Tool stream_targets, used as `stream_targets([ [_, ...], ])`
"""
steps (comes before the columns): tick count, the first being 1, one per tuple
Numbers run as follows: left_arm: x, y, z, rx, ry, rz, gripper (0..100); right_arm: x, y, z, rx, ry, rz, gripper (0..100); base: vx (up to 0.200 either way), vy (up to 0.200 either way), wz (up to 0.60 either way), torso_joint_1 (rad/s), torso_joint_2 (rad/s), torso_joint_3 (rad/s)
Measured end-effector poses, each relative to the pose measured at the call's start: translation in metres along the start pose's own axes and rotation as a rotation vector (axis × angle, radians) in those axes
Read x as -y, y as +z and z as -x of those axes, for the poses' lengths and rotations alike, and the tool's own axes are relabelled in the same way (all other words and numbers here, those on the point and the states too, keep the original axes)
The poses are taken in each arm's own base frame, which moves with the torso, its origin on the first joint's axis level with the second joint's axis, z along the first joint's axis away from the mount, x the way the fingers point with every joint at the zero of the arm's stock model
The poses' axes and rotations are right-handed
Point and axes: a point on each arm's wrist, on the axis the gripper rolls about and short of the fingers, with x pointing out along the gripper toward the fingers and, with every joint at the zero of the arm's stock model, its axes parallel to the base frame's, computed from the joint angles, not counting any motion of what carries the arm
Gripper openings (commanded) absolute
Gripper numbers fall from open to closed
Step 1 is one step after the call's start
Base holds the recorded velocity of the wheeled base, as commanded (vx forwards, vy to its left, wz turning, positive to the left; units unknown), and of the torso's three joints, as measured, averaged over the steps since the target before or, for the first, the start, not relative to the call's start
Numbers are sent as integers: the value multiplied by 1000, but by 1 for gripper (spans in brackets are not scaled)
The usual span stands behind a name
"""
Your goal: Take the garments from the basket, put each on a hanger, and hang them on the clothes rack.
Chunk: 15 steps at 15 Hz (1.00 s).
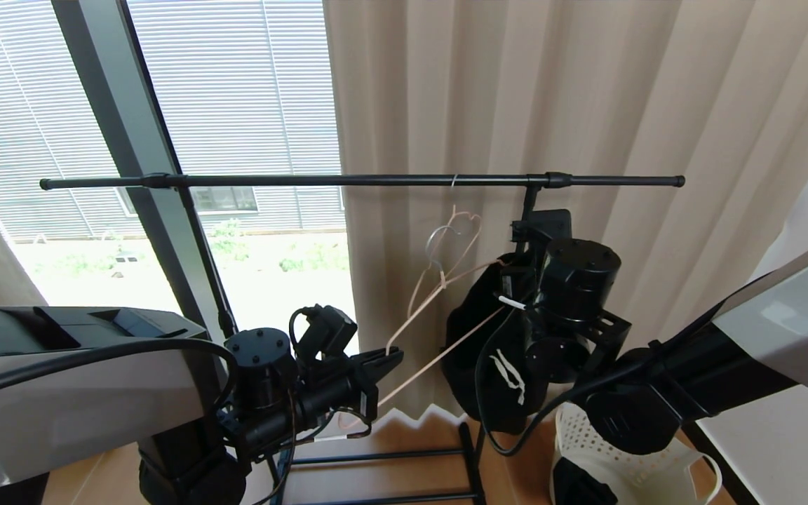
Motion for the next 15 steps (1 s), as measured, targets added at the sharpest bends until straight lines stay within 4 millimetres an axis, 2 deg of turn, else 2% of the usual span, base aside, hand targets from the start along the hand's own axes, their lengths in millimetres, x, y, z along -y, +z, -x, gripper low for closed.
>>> stream_targets([
  [7, 9, -8, 4, -38, -54, -6, 0, -5, 5, 10, 25, 27, -29, 0, 0, 0, 0, 0, 0, 0],
  [11, 7, -6, 2, -26, -48, -6, 0, -16, 2, 32, 31, 90, -28, 0, 0, 0, 0, 0, 0, 0],
  [15, 6, -5, 1, -23, -44, -7, 0, -25, 3, 66, 64, 177, -55, 0, 0, 0, 0, 0, 0, 0],
])
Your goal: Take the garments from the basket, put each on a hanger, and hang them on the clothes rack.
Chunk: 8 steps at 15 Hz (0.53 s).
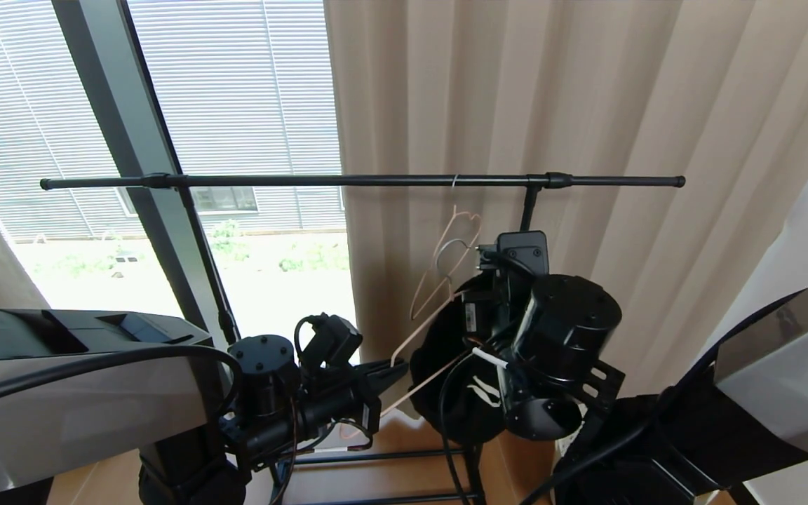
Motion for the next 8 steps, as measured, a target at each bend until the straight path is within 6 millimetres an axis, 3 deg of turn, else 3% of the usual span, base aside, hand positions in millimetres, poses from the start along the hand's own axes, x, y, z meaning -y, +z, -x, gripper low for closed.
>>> stream_targets([
  [4, -1, -1, 0, -1, 1, 1, 0, -3, 6, 23, 5, 59, -1, 0, 0, 0, 0, 0, 0, 0],
  [5, -1, -1, 0, 0, 1, 0, 0, -2, 8, 25, 6, 63, -3, 100, 0, 0, 0, 0, 0, 0],
  [8, -1, -1, 0, -1, 2, 1, 0, 3, 13, 25, 12, 54, -7, 100, 0, 0, 0, 0, 0, 0],
])
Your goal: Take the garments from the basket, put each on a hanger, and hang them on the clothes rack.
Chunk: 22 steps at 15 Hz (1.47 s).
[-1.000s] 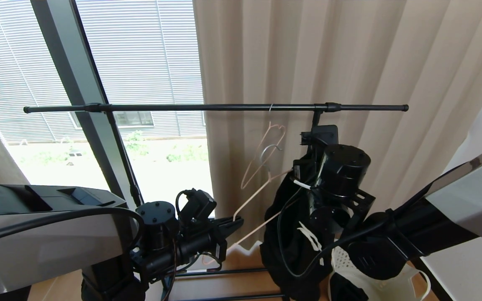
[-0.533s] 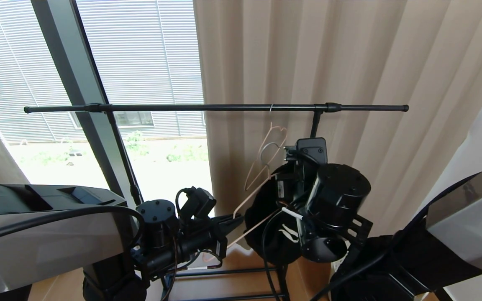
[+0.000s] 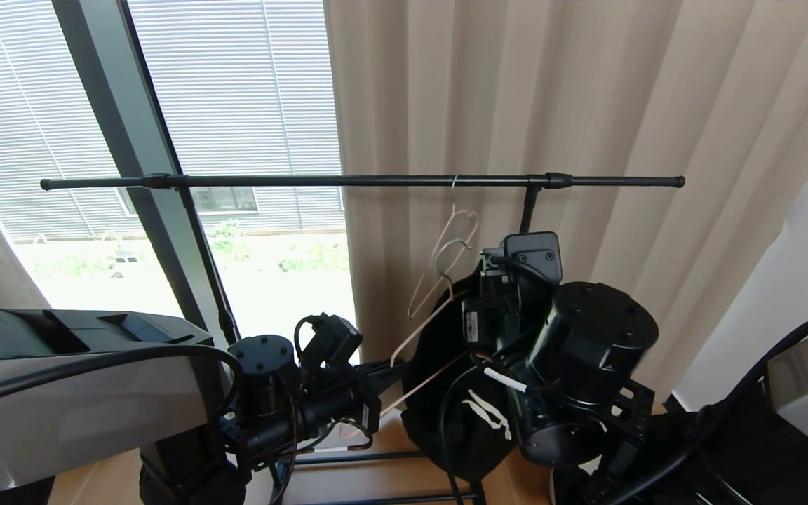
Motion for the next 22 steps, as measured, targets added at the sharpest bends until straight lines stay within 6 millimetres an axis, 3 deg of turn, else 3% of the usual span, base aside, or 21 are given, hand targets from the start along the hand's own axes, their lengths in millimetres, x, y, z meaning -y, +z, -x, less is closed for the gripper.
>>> stream_targets([
  [7, 1, 0, 1, -2, -1, 0, 0, 17, 7, -9, 10, -46, 5, 100, 0, 0, 0, 0, 0, 0],
  [22, 7, 8, 6, 9, -12, -11, 0, 5, -14, -22, -20, -51, 45, 100, 0, 0, 0, 0, 0, 0],
])
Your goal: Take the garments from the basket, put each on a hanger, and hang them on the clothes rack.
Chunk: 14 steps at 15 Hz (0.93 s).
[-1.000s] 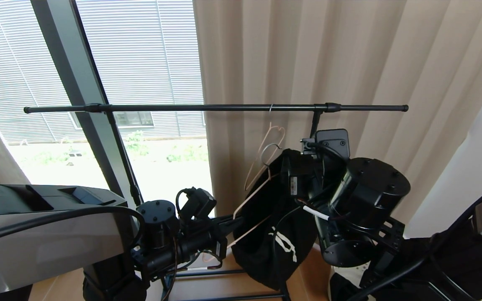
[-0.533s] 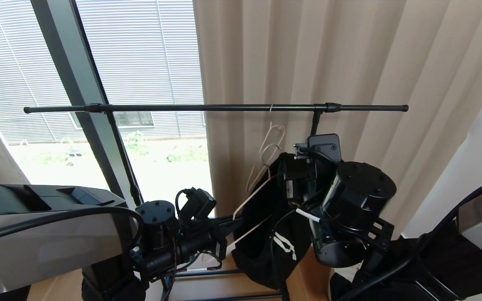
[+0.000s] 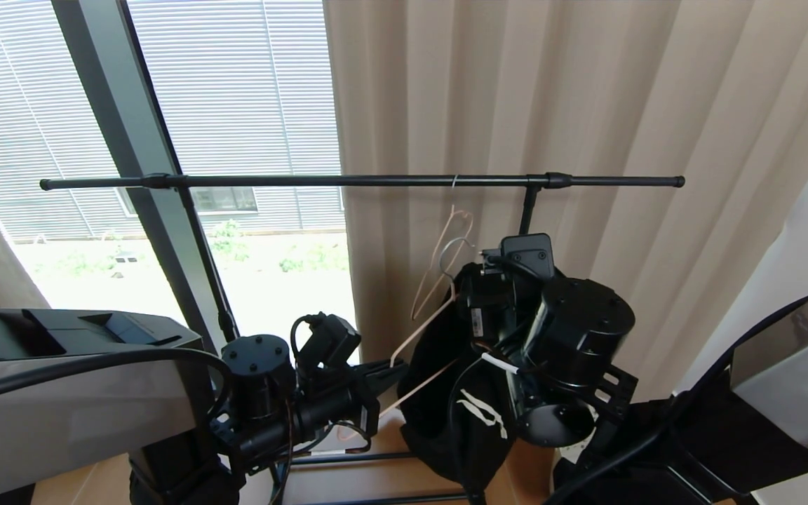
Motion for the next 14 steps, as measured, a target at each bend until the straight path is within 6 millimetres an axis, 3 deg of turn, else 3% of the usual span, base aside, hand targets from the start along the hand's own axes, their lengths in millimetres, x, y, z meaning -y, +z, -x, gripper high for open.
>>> stream_targets([
  [14, -15, 10, 2, 44, 43, 5, 0, 3, -3, 3, 13, 42, -9, 100, 0, 0, 0, 0, 0, 0],
])
